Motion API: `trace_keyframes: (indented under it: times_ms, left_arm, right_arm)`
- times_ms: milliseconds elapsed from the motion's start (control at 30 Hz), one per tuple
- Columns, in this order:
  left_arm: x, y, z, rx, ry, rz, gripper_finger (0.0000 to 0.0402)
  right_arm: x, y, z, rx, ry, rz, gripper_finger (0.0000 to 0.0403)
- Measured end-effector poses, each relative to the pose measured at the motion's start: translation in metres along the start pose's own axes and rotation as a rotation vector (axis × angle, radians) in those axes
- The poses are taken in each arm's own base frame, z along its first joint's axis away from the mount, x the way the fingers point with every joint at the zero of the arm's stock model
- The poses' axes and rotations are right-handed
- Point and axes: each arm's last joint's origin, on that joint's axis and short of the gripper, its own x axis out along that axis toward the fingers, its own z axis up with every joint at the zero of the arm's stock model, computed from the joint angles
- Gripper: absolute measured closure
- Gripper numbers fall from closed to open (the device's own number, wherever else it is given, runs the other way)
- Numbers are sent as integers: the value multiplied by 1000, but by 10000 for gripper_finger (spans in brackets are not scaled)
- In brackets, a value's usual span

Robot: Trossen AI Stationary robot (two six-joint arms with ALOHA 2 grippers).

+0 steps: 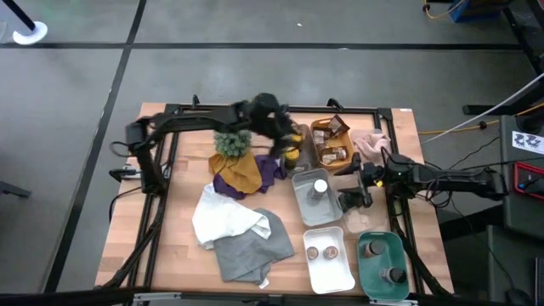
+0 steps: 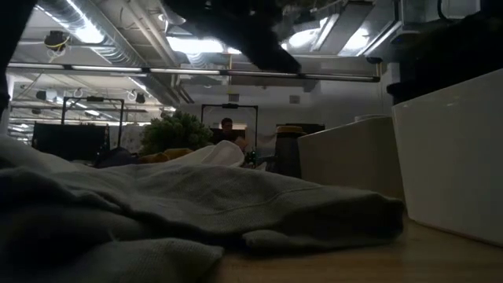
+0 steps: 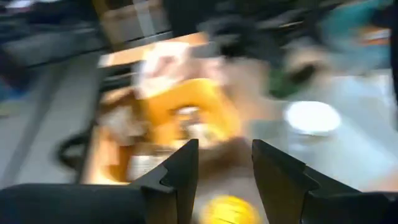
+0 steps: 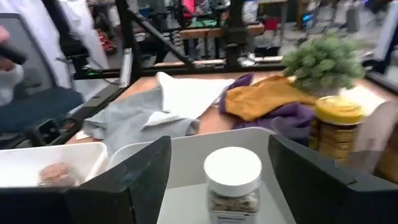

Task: Sort spices by type
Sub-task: Return to Home position

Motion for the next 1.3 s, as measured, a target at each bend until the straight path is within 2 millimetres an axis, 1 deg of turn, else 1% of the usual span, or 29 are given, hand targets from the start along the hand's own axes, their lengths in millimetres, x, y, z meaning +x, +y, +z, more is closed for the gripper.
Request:
trace_keyframes:
  times_ms: [67,167,300,433,533,633,767,900,1000,1167,1300]
  left_arm:
    - [-20,-7,-10,-43,-14,-81,265]
    - [-49,-21,-27,-87,-15,-97,265]
    - [-93,-43,-48,-154,-52,-45,265]
    - [-138,-70,-71,-213,-86,11,265]
    - [-164,-91,-91,-269,-152,75,265]
    - [-184,-109,-113,-304,-238,146,265]
    - [-197,-127,-145,-367,-304,243,265]
    - [-201,-137,-170,-413,-354,333,265]
    - [-200,-142,-184,-411,-398,388,265]
    - [-190,-147,-210,-438,-468,449,265]
    - [-187,-150,-220,-445,-480,462,265]
  right_arm:
    - [-3,0,0,-20,-8,-20,134]
    - [-7,0,-1,-26,-1,-56,134]
    - [-11,1,-4,-22,15,-74,134]
    - [-14,1,-2,-27,-6,-79,134]
    - [-16,1,-1,-34,-20,-112,134]
    - [-17,-1,0,-41,-29,-181,134]
    - [-17,-2,-1,-53,-30,-223,134]
    - [-17,-2,-1,-41,-30,-225,134]
    - [-17,-2,-1,-18,-33,-225,134]
    - [-17,-2,-1,-3,-34,-224,134]
    - [-17,-2,-1,-1,-32,-225,134]
